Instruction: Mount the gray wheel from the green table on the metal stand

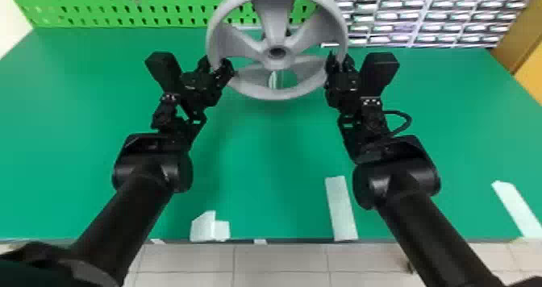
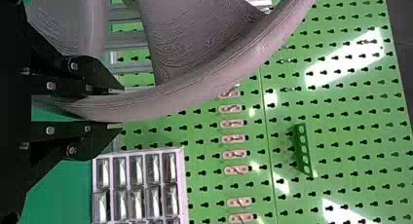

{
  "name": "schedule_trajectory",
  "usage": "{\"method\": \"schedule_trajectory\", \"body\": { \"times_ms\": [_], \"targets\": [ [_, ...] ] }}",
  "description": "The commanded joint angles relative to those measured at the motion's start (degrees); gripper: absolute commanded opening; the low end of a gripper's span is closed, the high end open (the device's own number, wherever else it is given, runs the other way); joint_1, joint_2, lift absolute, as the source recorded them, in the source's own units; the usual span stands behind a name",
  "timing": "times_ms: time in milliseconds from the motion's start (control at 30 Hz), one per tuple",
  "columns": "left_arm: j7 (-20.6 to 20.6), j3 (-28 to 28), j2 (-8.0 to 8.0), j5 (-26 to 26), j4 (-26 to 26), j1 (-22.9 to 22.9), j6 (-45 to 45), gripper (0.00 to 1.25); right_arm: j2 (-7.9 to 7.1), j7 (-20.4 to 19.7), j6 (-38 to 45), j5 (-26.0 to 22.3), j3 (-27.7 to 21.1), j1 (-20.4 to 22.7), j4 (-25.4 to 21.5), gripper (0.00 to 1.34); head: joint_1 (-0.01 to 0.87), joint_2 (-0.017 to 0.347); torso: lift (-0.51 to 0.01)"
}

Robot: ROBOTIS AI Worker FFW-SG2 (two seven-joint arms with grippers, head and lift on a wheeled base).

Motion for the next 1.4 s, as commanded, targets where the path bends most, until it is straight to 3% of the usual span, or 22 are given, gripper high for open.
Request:
{"method": "schedule_trajectory", "body": {
  "times_ms": [0, 600, 1367],
  "targets": [
    [0.01, 0.08, -0.01, 0.00, 0.02, -0.11, 0.39, 0.38, 0.10, -0.01, 1.53, 0.75, -0.57, 0.37, -1.21, 0.24, 0.868, 0.052, -0.093],
    [-0.08, 1.48, -0.01, 0.09, 1.34, -0.81, 4.25, 0.38, 0.45, -0.01, 8.30, 1.28, -1.36, 0.45, -3.32, 0.24, 0.868, 0.052, -0.093],
    [-0.17, 3.06, 0.08, -0.79, -0.59, -1.69, 10.32, 0.38, 0.89, -2.03, 19.90, 3.74, -3.47, 1.77, -11.41, 0.23, 0.868, 0.052, -0.093]
  ]
}}
